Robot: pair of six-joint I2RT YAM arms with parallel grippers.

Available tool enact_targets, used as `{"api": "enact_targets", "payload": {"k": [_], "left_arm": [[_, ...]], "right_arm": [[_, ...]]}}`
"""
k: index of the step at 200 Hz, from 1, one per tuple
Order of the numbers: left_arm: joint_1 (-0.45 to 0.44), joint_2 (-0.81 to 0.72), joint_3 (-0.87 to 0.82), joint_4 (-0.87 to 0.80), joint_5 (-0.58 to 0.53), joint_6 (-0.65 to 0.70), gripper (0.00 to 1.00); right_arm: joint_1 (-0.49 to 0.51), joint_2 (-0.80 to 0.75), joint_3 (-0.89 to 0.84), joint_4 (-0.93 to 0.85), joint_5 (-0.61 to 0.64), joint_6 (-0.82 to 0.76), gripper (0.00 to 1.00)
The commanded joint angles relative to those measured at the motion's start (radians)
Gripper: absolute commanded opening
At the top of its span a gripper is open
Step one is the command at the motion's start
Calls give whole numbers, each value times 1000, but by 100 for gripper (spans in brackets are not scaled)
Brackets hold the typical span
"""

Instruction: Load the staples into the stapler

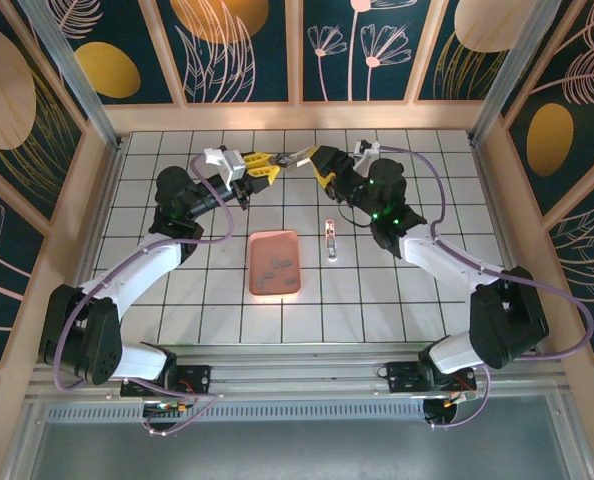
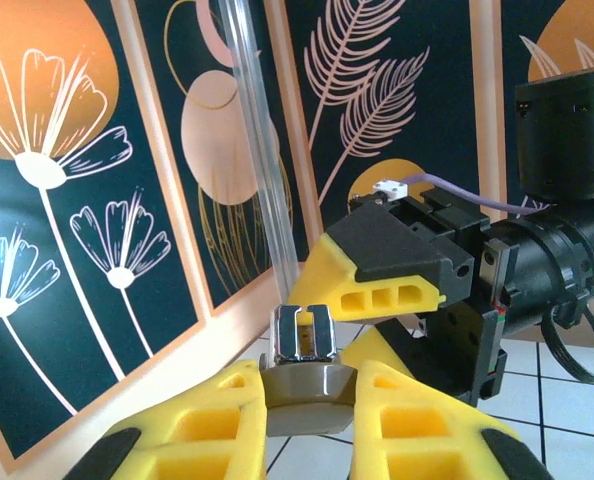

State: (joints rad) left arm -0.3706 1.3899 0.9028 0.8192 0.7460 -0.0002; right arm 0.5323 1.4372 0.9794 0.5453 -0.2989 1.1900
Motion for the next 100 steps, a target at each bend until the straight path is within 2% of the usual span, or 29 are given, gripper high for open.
{"api": "enact_targets", "payload": {"k": [1, 16, 30, 42, 83, 100], "left_arm": [[-8, -13, -9, 56, -3, -18, 0], [-10, -16, -11, 42, -4, -10, 0], [-10, -18, -12, 36, -7, -5, 0], [-10, -19, -8, 20, -14, 3, 0], [-10, -16, 7, -1, 3, 11, 0], [-10, -18, 1, -6, -7, 21, 0]], "right_arm": [[9, 13, 36, 112, 22, 20, 61], [9, 21, 41, 131, 13, 20, 57], [9, 28, 41, 163, -3, 30, 46], [6, 35, 41, 184, -29, 41, 42], [5, 40, 41, 169, -24, 35, 40], [4, 49, 39, 201, -15, 35, 28]]}}
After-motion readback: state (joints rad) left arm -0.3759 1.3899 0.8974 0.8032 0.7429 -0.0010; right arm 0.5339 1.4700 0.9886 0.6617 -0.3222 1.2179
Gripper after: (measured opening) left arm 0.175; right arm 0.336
